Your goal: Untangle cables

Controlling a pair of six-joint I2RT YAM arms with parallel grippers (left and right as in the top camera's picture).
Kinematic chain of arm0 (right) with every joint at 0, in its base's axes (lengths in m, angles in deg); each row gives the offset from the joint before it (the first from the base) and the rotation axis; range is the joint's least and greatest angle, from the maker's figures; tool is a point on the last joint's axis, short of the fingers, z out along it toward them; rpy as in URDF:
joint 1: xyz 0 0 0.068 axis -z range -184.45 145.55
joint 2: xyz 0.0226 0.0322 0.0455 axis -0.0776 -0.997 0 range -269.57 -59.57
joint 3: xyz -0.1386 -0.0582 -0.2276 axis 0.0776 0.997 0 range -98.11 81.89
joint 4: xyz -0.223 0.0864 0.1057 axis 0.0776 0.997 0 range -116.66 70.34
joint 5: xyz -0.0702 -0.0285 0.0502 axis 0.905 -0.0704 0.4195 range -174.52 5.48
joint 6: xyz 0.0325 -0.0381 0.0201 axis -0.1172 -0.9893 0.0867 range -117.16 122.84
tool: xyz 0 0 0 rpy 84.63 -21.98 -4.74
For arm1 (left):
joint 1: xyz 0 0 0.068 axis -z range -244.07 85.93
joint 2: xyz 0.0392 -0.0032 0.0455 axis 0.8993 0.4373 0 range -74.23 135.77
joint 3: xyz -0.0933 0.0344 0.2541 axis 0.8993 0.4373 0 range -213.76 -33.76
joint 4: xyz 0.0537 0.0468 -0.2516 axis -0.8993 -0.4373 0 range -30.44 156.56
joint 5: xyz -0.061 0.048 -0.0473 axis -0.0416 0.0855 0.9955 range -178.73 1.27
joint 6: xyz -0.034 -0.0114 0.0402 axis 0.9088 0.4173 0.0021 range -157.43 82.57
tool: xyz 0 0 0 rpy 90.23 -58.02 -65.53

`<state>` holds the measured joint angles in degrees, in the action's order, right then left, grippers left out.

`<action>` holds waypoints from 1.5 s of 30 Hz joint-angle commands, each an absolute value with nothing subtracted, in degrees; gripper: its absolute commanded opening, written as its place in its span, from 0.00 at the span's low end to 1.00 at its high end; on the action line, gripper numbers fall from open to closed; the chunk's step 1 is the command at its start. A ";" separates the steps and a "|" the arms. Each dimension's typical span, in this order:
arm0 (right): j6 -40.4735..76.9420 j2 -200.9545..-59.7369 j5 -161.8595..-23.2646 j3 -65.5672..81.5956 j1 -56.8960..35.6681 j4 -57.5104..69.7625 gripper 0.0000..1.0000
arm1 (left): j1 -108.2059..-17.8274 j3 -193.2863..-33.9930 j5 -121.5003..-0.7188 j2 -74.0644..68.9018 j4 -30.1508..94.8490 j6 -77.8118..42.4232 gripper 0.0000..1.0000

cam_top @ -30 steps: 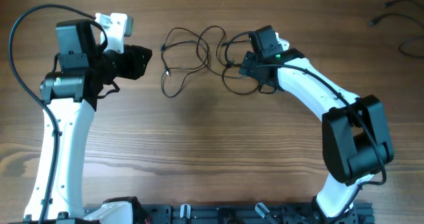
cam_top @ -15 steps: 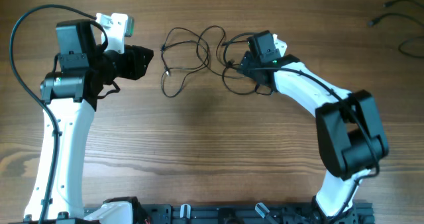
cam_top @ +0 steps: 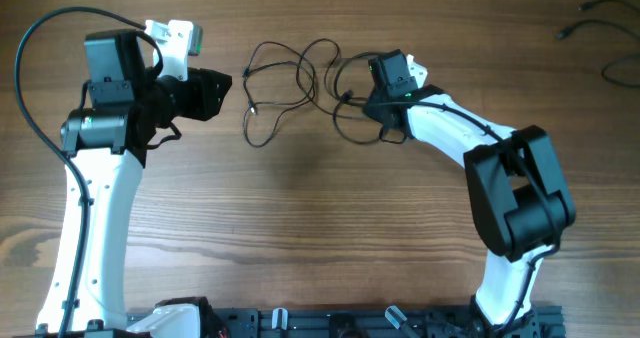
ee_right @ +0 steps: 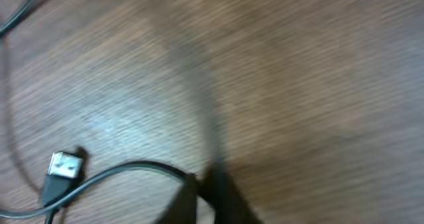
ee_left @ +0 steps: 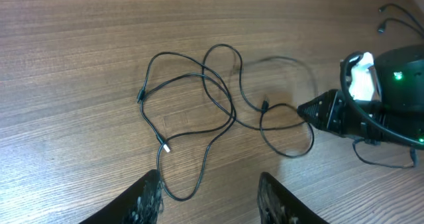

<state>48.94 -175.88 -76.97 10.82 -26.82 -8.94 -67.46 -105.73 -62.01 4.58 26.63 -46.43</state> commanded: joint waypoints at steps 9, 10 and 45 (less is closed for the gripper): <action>42.80 -172.56 -84.55 8.16 -27.10 -12.27 0.05 | -67.66 -105.99 -61.09 4.64 26.59 -47.54 0.49; 41.25 -170.99 -84.35 7.72 -27.08 -12.14 0.05 | -67.66 -105.99 -61.09 4.64 26.59 -47.54 0.49; 26.98 -131.38 -71.35 0.03 -26.23 7.12 0.04 | -67.66 -105.99 -61.07 4.64 23.79 -47.52 0.48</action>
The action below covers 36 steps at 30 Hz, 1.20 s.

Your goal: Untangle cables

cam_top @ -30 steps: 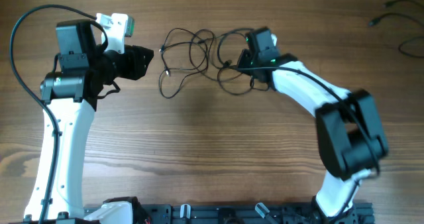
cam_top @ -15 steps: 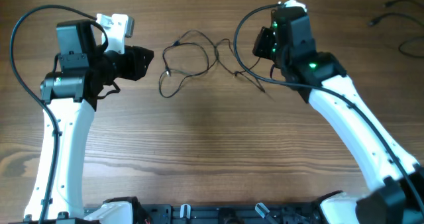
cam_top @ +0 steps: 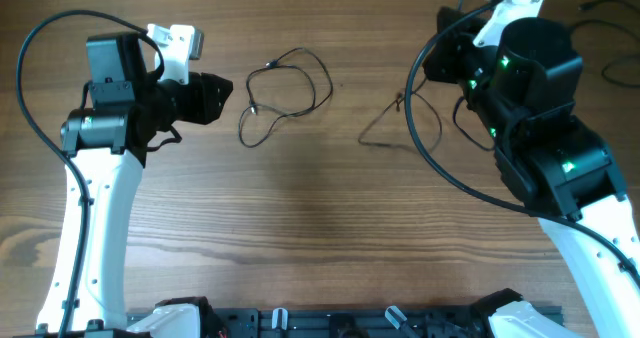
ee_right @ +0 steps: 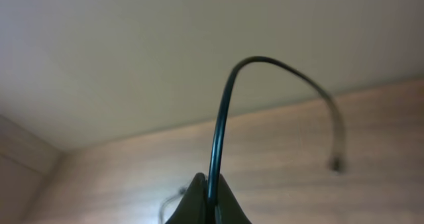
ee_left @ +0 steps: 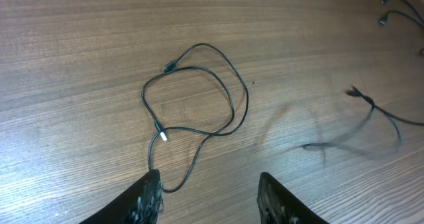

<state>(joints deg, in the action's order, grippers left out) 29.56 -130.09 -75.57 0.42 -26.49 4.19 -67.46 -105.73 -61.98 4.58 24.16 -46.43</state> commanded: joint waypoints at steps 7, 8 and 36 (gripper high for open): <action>27.02 -134.16 -70.39 0.03 -26.23 20.58 0.04 | -67.66 -105.99 -60.15 4.64 23.20 -47.54 0.49; 27.04 -134.51 -70.41 0.03 -26.23 22.05 0.04 | -67.66 -105.99 -59.89 4.64 23.22 -47.54 0.49; 34.87 -156.61 -75.13 0.90 -26.30 27.86 0.04 | -67.55 -105.99 -59.60 4.64 23.25 -47.58 0.49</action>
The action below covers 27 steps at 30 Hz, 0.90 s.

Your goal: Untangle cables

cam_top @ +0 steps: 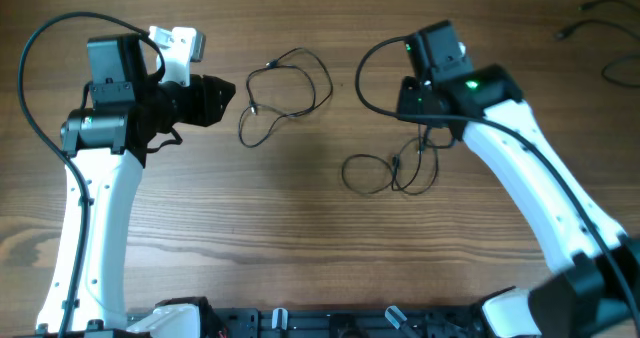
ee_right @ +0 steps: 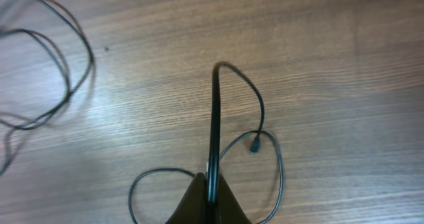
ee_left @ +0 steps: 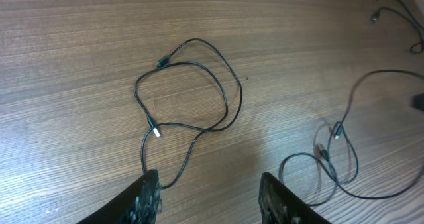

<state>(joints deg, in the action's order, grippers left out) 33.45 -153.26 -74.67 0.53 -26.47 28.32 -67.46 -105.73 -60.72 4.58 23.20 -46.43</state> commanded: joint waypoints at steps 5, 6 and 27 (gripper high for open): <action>36.27 -159.03 -73.84 2.58 -26.30 27.12 0.04 | -67.55 -105.99 -59.60 4.64 23.44 -47.76 0.49; 36.24 -159.03 -73.75 3.44 -26.30 26.49 0.04 | -67.55 -105.99 -59.60 4.64 23.44 -47.76 0.49; 39.11 -159.01 -78.41 18.82 -26.41 17.26 0.24 | -67.55 -105.99 -59.58 4.64 23.44 -47.74 0.49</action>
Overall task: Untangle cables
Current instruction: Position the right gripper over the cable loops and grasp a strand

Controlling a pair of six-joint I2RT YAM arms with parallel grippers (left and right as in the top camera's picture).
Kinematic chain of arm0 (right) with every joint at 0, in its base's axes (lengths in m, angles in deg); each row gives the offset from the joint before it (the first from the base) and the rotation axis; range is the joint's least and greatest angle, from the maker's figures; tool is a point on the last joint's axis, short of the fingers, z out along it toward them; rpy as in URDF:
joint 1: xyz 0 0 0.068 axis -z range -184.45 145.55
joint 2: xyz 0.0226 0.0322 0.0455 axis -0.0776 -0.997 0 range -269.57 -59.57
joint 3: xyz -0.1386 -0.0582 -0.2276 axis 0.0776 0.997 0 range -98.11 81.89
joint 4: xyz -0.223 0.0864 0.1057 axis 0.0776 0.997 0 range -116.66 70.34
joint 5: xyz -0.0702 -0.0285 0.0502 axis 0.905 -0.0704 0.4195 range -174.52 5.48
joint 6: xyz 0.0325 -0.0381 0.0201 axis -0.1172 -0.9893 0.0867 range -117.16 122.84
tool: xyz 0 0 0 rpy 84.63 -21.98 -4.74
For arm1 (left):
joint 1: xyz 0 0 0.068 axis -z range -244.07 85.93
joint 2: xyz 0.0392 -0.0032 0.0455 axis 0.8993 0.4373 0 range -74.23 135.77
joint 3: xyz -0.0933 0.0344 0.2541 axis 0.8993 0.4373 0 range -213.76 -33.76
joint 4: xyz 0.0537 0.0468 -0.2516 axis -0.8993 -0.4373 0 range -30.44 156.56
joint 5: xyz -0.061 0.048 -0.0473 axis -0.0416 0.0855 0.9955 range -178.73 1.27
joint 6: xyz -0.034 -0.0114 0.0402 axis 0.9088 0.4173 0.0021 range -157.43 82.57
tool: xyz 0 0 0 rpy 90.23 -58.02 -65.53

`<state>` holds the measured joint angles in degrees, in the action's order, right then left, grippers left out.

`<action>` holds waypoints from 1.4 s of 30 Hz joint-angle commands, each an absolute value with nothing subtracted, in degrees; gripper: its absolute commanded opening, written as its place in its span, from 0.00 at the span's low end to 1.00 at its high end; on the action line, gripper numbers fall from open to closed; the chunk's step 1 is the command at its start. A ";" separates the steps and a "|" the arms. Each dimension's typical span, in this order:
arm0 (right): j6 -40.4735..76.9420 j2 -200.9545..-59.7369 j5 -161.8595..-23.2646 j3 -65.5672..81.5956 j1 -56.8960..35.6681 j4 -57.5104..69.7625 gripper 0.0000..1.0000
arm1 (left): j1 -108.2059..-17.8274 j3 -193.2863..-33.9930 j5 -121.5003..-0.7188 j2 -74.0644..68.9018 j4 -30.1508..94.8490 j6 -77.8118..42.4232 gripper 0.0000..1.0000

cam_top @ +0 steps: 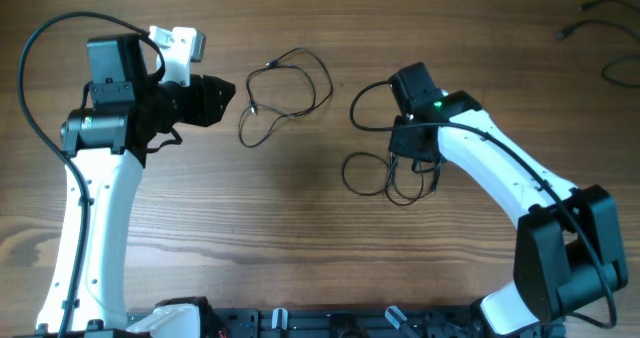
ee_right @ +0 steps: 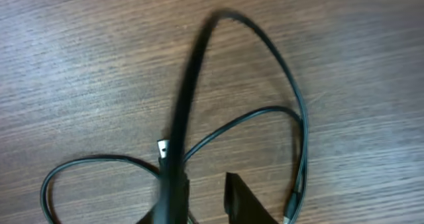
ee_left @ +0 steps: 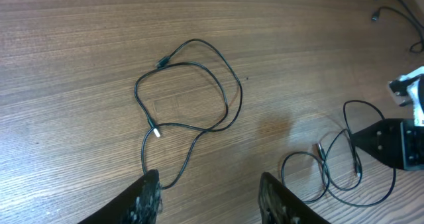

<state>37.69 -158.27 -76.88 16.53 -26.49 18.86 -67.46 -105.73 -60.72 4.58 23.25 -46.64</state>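
Note:
Two thin black cables lie apart on the wooden table. The left cable sits in a loose loop in front of my left gripper, which hovers open with nothing between its fingers; the same cable fills the left wrist view. The right cable is coiled right of centre. My right gripper is down at that coil. In the right wrist view its jaws stand apart, and a strand of the right cable leans blurred along the left finger.
More black cables lie at the far right corner of the table, also showing in the left wrist view as cable ends. The arm bases and a black rail run along the near table edge.
My right gripper has come lower and a little left onto the coil, and its jaws, then shut on the cable, now stand open. The left arm and left cable have not moved.
At first both cables lay tangled mid-table with my right gripper shut on a strand. Then the right gripper was high at the right with that cable hanging free of the other. Then it was lower, the cable coiling on the table, and now it is open.

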 commanded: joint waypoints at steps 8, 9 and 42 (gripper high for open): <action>39.06 -159.01 -79.72 20.16 -26.41 13.42 0.49 | -67.55 -105.99 -58.88 4.64 23.81 -47.76 0.49; 38.87 -159.01 -79.70 20.18 -26.41 13.07 0.51 | -67.55 -105.99 -58.46 4.64 23.81 -47.76 0.49; 50.01 -159.14 -75.15 23.41 -27.39 10.36 0.55 | -67.55 -105.99 -55.08 4.51 23.64 -47.50 0.49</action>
<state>48.05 -158.27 -77.84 22.63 -26.93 10.64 -67.46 -105.73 -56.41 4.58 23.44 -46.62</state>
